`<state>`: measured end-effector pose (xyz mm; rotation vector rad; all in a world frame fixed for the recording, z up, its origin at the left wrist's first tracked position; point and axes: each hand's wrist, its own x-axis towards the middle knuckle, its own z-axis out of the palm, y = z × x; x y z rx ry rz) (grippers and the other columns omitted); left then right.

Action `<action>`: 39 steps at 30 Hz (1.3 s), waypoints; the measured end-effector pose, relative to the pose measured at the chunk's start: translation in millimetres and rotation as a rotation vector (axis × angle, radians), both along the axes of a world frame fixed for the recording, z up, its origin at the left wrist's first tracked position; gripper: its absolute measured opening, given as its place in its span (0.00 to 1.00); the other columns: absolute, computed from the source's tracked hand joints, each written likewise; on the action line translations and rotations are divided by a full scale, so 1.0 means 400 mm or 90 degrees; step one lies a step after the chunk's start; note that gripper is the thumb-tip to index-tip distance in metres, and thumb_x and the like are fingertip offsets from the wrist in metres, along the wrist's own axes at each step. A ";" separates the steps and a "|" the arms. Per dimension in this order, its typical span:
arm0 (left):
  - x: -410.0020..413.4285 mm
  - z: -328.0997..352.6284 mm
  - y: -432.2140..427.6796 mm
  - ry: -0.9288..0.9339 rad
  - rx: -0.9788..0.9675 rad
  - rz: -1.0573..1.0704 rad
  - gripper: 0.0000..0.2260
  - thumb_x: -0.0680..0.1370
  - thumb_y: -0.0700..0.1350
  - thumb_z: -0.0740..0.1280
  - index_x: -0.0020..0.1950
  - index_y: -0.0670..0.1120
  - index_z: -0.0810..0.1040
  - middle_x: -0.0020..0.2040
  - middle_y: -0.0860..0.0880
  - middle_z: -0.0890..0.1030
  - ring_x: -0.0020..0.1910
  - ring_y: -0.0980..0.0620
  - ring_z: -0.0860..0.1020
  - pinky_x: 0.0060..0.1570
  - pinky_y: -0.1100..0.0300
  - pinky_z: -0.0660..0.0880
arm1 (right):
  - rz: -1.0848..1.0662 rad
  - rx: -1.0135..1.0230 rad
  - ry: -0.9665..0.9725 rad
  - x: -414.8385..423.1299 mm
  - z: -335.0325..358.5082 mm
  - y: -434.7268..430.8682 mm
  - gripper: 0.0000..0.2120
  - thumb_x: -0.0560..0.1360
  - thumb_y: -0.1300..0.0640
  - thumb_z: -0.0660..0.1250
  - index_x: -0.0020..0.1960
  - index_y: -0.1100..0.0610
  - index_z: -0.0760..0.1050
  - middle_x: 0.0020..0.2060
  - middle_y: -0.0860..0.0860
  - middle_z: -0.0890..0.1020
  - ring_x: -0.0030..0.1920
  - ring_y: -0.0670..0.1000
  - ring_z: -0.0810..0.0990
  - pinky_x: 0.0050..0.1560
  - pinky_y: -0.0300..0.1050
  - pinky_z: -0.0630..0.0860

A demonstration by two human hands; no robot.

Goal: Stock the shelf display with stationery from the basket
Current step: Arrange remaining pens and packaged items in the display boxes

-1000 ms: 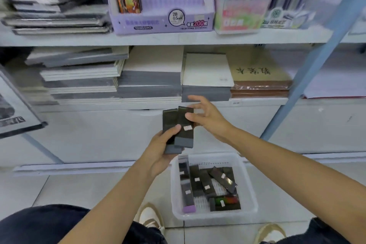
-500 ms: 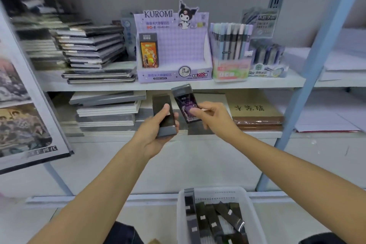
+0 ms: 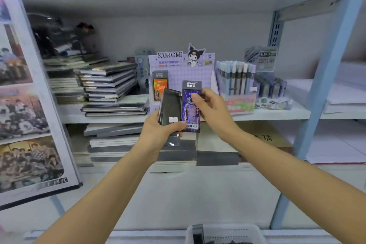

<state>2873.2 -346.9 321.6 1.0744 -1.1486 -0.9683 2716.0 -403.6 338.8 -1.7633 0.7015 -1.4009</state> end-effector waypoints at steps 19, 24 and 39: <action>0.165 0.103 -0.116 0.158 0.044 -0.013 0.06 0.80 0.39 0.62 0.55 0.41 0.75 0.42 0.44 0.85 0.35 0.51 0.83 0.31 0.60 0.78 | -0.123 -0.126 0.223 0.105 0.149 -0.271 0.08 0.77 0.66 0.65 0.53 0.57 0.69 0.47 0.56 0.81 0.46 0.57 0.82 0.51 0.53 0.79; 0.173 0.085 -0.131 0.092 0.013 0.026 0.11 0.77 0.39 0.69 0.59 0.43 0.77 0.47 0.46 0.86 0.44 0.50 0.85 0.42 0.57 0.81 | -0.106 -0.151 0.293 0.094 0.161 -0.298 0.10 0.77 0.66 0.66 0.56 0.60 0.70 0.46 0.54 0.80 0.45 0.53 0.82 0.51 0.49 0.79; 0.171 0.079 -0.155 0.080 -0.004 0.057 0.14 0.72 0.40 0.74 0.57 0.46 0.78 0.49 0.48 0.86 0.44 0.52 0.85 0.47 0.53 0.81 | -0.234 -0.266 0.347 0.120 0.121 -0.313 0.13 0.75 0.64 0.69 0.58 0.57 0.76 0.54 0.51 0.73 0.52 0.49 0.74 0.57 0.48 0.76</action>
